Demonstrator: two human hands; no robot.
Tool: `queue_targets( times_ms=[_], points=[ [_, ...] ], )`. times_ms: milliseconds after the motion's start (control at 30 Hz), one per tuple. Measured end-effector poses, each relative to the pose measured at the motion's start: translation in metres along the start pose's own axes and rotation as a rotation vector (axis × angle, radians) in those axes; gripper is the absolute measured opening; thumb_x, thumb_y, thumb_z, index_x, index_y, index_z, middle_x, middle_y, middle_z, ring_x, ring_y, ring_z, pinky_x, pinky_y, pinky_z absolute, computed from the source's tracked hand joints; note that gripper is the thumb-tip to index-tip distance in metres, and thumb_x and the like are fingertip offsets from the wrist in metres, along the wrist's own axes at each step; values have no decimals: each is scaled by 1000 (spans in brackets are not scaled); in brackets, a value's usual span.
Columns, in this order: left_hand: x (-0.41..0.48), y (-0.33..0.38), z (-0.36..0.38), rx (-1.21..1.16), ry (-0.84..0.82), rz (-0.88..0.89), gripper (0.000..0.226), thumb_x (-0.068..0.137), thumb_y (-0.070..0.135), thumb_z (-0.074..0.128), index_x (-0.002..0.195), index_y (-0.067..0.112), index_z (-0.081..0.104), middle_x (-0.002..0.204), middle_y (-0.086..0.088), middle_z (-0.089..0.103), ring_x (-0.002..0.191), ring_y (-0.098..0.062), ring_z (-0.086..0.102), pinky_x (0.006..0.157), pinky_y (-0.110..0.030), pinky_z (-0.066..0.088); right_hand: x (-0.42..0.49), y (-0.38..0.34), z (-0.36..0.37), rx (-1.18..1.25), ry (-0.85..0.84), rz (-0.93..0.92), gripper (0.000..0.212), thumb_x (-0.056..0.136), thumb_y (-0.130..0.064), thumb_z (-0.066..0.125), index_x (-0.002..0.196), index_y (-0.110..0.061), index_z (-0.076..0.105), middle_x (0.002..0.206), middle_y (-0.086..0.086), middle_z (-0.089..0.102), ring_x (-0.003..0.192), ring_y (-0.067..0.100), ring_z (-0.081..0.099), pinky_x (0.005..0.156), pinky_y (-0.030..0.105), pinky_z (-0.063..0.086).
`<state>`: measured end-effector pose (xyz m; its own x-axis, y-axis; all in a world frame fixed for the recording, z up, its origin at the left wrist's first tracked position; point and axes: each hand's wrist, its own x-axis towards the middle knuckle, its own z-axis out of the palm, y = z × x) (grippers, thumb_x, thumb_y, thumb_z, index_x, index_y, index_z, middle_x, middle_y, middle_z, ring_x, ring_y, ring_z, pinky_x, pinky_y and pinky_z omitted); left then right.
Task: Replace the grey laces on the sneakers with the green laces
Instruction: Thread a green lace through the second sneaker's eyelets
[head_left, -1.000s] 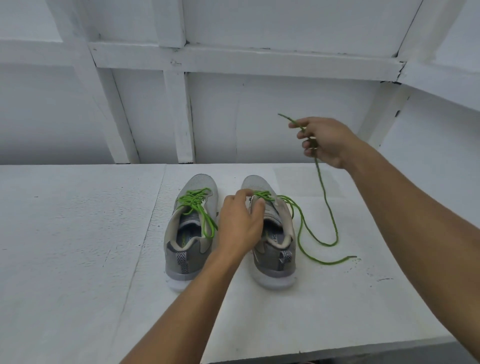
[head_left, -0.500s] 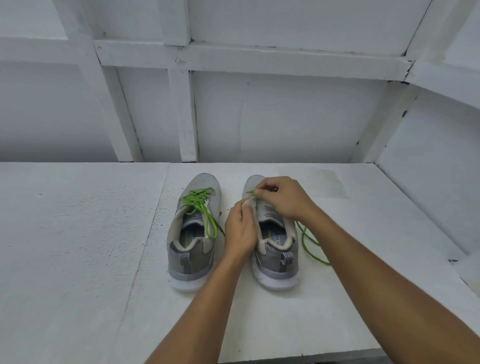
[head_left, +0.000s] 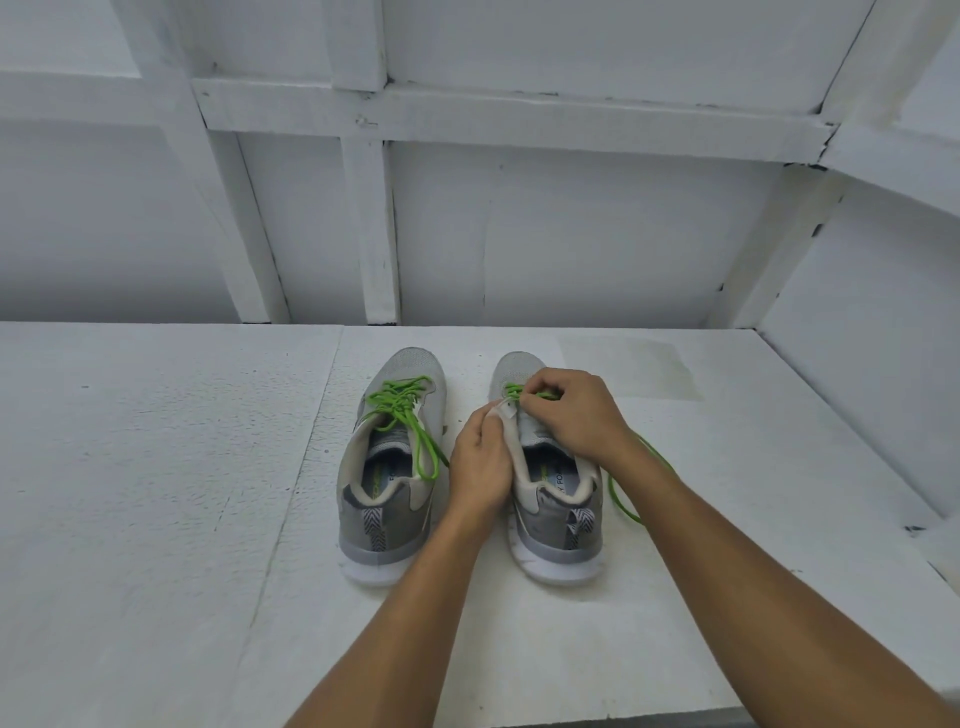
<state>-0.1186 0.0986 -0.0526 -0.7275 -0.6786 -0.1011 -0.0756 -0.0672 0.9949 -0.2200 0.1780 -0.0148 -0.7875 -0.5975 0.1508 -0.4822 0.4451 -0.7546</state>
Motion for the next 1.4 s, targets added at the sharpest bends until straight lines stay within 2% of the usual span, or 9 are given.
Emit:
queue_targets(
  times_ms=[367,533,733,867,1033,1133,1267,1333,1400],
  points=[
    [1,-3,-1,-11,-5,13,41,83,38,34,100,20,66,99,-1,70,99,-20,63,94,-44,50,0,1,1,-54,-22,-27,8,85,-16,66,80,-19,70,74,-8,64,68,1,53,60,11,39],
    [2,-6,-1,-22,-7,33,33,92,29,35,102,19,65,100,-1,68,99,-20,62,93,-41,49,0,2,1,-62,-26,-22,7,86,-17,65,82,-18,71,72,-10,63,68,3,52,61,16,39],
    [3,-7,0,6,-9,41,38,90,36,33,106,21,65,105,0,68,102,-18,61,93,-39,49,0,1,3,-67,-36,-12,8,86,-19,65,84,-18,72,69,-9,61,65,4,51,60,18,38],
    [4,-6,0,21,-3,25,26,101,26,35,103,24,61,107,-1,66,104,-19,59,95,-37,46,0,1,3,-77,-33,-10,8,87,-21,65,85,-18,73,71,-8,61,66,4,51,59,17,37],
    [6,-7,3,3,-9,2,41,95,42,34,109,19,65,110,-1,67,106,-17,60,99,-39,45,-1,-2,4,-103,-44,-14,10,88,-26,66,85,-19,73,72,-8,63,67,5,52,57,15,36],
    [19,0,3,-108,14,-132,50,91,50,32,97,18,71,98,-3,72,96,-19,65,86,-37,50,-2,-3,4,-122,-34,-18,13,91,-27,64,88,-19,74,74,-8,63,68,5,52,57,13,35],
    [36,1,6,-131,26,-218,19,85,27,56,85,11,66,81,-5,66,79,-22,59,63,-30,45,-3,-3,4,-135,-19,-28,14,93,-25,62,90,-18,74,87,-1,69,82,16,59,73,26,46],
    [43,1,8,-136,44,-240,8,87,21,61,82,14,64,84,-7,68,80,-23,63,69,-35,52,-3,-3,4,-160,-10,-36,14,93,-26,61,91,-20,74,92,-2,71,90,20,61,88,38,47],
    [45,7,9,-146,74,-220,6,89,18,60,86,15,63,92,-9,69,92,-28,66,82,-40,55,-3,-4,2,-223,-12,-43,14,93,-29,60,95,-24,73,98,-4,70,99,22,58,94,42,41]
  ],
)
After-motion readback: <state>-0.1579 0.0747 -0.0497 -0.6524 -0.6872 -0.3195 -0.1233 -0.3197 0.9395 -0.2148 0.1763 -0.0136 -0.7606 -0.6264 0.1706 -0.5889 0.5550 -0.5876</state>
